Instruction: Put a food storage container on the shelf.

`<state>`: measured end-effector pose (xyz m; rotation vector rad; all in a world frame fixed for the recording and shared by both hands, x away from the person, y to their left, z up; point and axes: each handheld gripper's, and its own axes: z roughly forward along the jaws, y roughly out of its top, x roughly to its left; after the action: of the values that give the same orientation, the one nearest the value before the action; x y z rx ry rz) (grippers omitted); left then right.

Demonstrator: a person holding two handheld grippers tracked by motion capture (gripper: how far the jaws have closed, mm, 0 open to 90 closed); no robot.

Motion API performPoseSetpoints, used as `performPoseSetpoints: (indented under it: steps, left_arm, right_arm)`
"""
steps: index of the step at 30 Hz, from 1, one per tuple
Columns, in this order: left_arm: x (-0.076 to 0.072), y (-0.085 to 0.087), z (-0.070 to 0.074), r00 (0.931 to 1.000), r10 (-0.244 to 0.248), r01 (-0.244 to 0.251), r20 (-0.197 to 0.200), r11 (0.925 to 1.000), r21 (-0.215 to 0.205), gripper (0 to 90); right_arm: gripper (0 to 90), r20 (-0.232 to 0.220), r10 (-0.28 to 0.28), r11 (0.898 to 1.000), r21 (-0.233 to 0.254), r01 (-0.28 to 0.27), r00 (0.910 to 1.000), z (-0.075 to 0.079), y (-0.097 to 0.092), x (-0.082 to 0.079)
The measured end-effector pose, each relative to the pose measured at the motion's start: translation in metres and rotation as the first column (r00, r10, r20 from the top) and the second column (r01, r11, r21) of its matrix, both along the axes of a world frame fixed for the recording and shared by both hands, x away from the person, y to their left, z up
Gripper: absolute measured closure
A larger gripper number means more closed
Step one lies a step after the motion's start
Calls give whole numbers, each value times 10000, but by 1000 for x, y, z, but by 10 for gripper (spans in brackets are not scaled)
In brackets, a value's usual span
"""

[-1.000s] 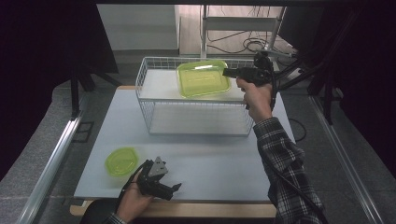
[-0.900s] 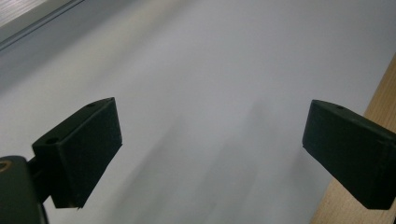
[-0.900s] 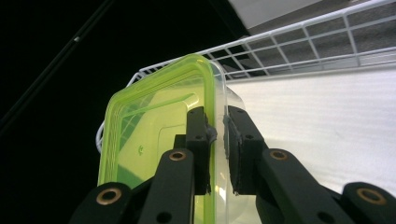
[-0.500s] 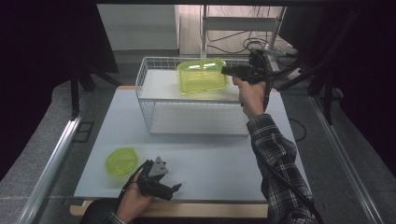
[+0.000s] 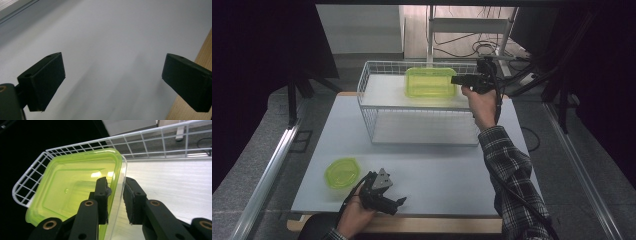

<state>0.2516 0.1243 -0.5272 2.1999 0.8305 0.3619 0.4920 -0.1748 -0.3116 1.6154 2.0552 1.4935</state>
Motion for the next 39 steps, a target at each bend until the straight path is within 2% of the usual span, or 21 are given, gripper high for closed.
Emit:
performPoseSetpoints:
  steps: [8,9,11,12,16,23,29,32,34,39]
  left_arm:
    - [0,1,1,10000,33,-33,16,10000,-35,45]
    - [0,2,1,10000,51,-52,-13,9999,-123,45]
    - [1,3,2,9999,66,-69,-98,9996,-277,46]
    - [1,3,2,9999,66,-69,-98,9996,-277,46]
    - [2,4,3,9997,74,-84,-225,9990,-437,42]
    - [2,6,3,9996,49,-69,-266,9971,-757,29]
    - [4,9,4,9999,28,-42,-134,9943,-1063,28]
    - [4,11,5,9997,126,-149,-193,9919,-1264,29]
    - [5,12,5,9994,113,-151,-313,9922,-1238,32]
    - [4,10,5,9996,123,-147,-236,9944,-1044,33]
  right_arm:
    - [646,-141,85,9999,-116,-86,9999,-6,0,5]
    - [590,-10,89,9999,-145,-90,10000,-5,0,5]
    - [539,134,291,9994,-186,-289,9995,-3,0,3]
    - [539,134,291,9994,-186,-289,9995,-3,0,3]
    - [425,478,589,9978,-342,-573,9971,3,-4,-3]
    - [292,860,805,9955,-567,-758,9930,5,-12,-13]
    - [212,1164,1177,9912,-751,-1094,9862,4,-19,-24]
    - [178,1332,1398,9877,-892,-1286,9812,4,-21,-30]
    - [155,1434,1529,9846,-1075,-1382,9778,3,-21,-34]
    - [109,1698,1855,9753,-1518,-1603,9678,0,-24,-45]
